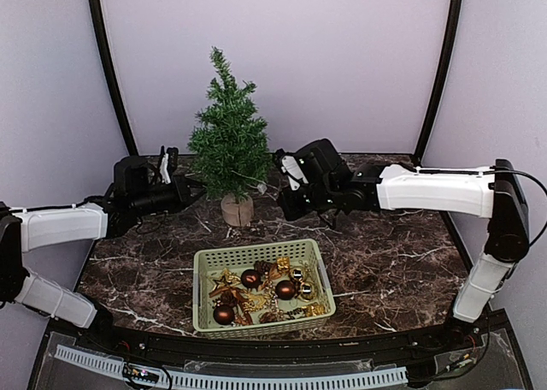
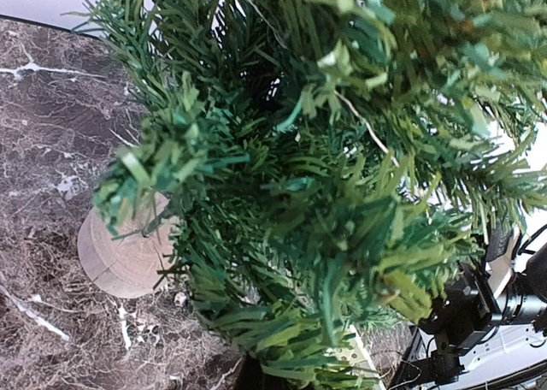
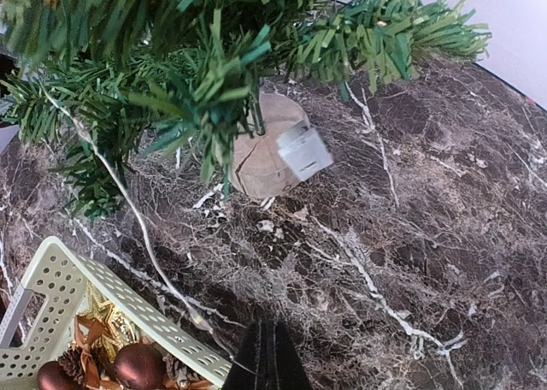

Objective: Decorate the small christmas tree
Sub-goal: Wrap the side of the string light in the gap of the branches.

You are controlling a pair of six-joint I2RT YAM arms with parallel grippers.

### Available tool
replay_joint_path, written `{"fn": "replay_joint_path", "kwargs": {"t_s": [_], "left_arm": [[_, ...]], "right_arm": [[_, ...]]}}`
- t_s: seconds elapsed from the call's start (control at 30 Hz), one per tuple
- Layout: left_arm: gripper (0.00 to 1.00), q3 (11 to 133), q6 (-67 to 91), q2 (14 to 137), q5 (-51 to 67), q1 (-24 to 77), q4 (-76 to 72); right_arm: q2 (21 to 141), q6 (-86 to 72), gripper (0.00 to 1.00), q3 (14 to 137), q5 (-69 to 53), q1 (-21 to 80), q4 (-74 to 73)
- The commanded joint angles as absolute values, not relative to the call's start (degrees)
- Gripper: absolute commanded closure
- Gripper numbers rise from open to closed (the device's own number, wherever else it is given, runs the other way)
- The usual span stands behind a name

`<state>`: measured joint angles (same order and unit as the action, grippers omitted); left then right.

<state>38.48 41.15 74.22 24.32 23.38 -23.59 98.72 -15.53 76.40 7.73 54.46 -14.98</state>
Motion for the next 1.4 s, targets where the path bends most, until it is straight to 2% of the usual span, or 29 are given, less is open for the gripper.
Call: {"fn": "replay_joint_path", "kwargs": {"t_s": [0.0,0.5,0.83,1.33,1.37], "left_arm": [[1.0,39.72,39.45,74.63,26.2,22.1,-25.03],[1.0,40.17,36.95,75.71,28.5,20.08,-24.56],[1.0,40.08,36.44,76.39,28.96,19.79,-24.84],[1.0,40.42,34.58,77.69,28.04,18.55,-26.49],[0.98,40.42,34.39,77.76,27.86,18.55,-26.2]], "right_arm": [[96.03,-15.82,1.0,79.13,8.85,55.29,-15.98],[97.69,-13.41,1.0,85.69,16.39,53.94,-20.18],[102.58,-12.19,1.0,86.84,7.93,51.0,-14.22],[109.12,-14.69,1.0,84.08,2.06,49.42,-6.15],[109.23,-14.87,1.0,83.91,2.0,49.4,-5.54]]}}
